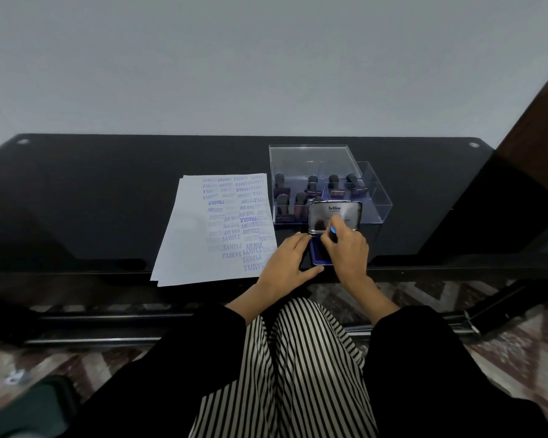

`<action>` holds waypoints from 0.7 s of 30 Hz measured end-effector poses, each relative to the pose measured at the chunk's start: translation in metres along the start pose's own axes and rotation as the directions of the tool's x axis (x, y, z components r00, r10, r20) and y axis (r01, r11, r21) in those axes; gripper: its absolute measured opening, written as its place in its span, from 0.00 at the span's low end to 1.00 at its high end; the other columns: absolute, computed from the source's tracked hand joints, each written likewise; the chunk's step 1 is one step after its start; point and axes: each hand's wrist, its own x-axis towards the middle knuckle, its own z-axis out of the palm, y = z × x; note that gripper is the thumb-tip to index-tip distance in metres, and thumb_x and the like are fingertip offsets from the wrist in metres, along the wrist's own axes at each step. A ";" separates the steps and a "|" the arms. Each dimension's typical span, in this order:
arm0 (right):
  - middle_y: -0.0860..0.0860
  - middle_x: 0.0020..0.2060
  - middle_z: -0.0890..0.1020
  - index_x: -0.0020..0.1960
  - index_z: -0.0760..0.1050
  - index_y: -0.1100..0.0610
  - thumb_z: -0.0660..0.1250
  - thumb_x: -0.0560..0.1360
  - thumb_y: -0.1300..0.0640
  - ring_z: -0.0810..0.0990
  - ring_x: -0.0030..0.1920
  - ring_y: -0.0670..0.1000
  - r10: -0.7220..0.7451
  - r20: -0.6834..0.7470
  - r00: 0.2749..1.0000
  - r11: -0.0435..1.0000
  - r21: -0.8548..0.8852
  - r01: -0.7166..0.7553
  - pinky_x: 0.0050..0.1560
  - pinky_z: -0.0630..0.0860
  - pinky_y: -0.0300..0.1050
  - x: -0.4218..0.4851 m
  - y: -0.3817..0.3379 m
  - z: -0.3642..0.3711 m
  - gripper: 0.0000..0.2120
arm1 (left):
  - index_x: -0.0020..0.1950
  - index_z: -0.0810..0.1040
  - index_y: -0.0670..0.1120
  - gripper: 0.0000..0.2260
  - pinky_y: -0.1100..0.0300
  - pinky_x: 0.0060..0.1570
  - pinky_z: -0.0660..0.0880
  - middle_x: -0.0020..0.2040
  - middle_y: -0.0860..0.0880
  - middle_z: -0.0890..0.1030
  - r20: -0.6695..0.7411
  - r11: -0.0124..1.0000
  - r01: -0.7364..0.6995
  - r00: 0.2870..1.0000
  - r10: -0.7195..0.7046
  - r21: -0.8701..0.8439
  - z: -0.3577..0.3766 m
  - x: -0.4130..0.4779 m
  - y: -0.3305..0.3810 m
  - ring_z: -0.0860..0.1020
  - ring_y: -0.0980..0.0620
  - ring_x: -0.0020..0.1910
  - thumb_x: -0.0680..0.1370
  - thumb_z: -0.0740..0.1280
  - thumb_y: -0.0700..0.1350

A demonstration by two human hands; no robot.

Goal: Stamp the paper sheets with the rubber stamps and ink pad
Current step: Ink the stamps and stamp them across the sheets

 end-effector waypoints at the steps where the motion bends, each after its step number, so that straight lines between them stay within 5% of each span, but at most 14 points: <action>1: 0.59 0.26 0.76 0.39 0.71 0.63 0.69 0.70 0.65 0.75 0.26 0.58 -0.019 -0.019 1.000 1.000 0.001 0.019 0.26 0.69 0.45 -0.001 0.001 0.000 0.07 | 0.75 0.59 0.42 0.32 0.61 0.71 0.55 0.74 0.46 0.62 0.002 1.000 0.002 1.000 -0.002 0.002 0.000 0.000 0.000 0.58 0.51 0.74 0.76 0.65 0.54; 7: 0.55 0.23 0.75 0.37 0.69 0.62 0.72 0.67 0.66 0.73 0.22 0.53 -0.117 -0.065 0.991 0.993 -0.016 0.116 0.22 0.68 0.42 -0.011 0.004 -0.001 0.11 | 0.74 0.59 0.42 0.31 0.62 0.71 0.55 0.74 0.46 0.63 -0.009 1.000 -0.003 1.000 0.003 0.003 0.000 0.000 0.001 0.59 0.51 0.74 0.76 0.65 0.54; 14: 0.60 0.29 0.78 0.43 0.72 0.63 0.67 0.73 0.61 0.77 0.30 0.59 0.007 0.052 0.999 1.000 -0.003 -0.006 0.30 0.72 0.48 0.002 0.001 -0.002 0.05 | 0.74 0.59 0.41 0.31 0.60 0.72 0.54 0.74 0.45 0.63 -0.008 1.000 -0.013 1.000 0.014 0.027 0.003 0.000 -0.001 0.58 0.50 0.74 0.76 0.65 0.54; 21: 0.59 0.28 0.78 0.43 0.72 0.63 0.68 0.73 0.62 0.77 0.29 0.58 -0.012 0.015 1.000 1.000 -0.005 0.012 0.28 0.70 0.46 -0.002 0.000 -0.002 0.06 | 0.74 0.59 0.41 0.31 0.59 0.73 0.52 0.74 0.45 0.63 -0.025 0.996 -0.046 0.999 0.048 0.075 0.008 0.000 -0.005 0.58 0.49 0.75 0.77 0.63 0.55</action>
